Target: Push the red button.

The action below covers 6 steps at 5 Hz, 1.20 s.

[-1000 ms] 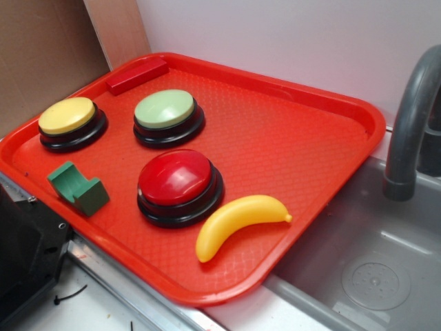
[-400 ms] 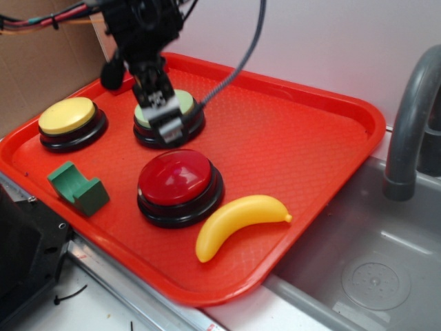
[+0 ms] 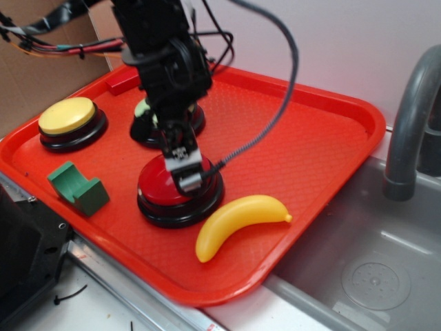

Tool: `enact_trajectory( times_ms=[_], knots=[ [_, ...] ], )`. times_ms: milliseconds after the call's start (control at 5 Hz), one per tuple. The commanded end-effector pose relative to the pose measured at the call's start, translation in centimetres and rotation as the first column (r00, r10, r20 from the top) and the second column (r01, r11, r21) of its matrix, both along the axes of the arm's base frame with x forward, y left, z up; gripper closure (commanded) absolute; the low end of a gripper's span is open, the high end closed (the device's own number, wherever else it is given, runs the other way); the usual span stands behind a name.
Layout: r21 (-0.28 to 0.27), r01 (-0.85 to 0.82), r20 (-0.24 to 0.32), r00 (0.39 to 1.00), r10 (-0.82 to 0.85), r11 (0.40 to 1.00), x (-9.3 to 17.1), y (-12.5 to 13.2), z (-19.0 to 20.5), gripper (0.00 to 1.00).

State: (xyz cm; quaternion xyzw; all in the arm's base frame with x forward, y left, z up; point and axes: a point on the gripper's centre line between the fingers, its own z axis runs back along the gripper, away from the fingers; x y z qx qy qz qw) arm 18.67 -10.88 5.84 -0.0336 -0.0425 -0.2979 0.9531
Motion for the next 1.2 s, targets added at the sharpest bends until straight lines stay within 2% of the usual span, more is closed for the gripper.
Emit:
enact_trajectory(
  times_ms=[0, 200, 400, 600, 800, 1000],
  knots=[
    [0.084, 0.077, -0.07, 0.995, -0.071, 0.993, 0.0, -1.4, -0.9, 0.0],
    [0.101, 0.088, -0.062, 0.995, -0.082, 0.991, 0.2, -1.3, 0.1, 0.0],
    [0.097, 0.106, -0.009, 0.994, -0.106, 0.99, 0.5, -0.8, 3.0, 0.0],
    [0.08, 0.058, 0.041, 0.997, -0.061, 0.995, 0.1, 0.2, 5.2, 0.0],
    [0.047, 0.006, 0.058, 0.998, -0.009, 0.999, -0.6, 1.2, 5.8, 0.0],
    [0.055, -0.014, 0.062, 0.998, 0.01, 0.998, -1.0, 1.5, 6.7, 0.0]
  ],
)
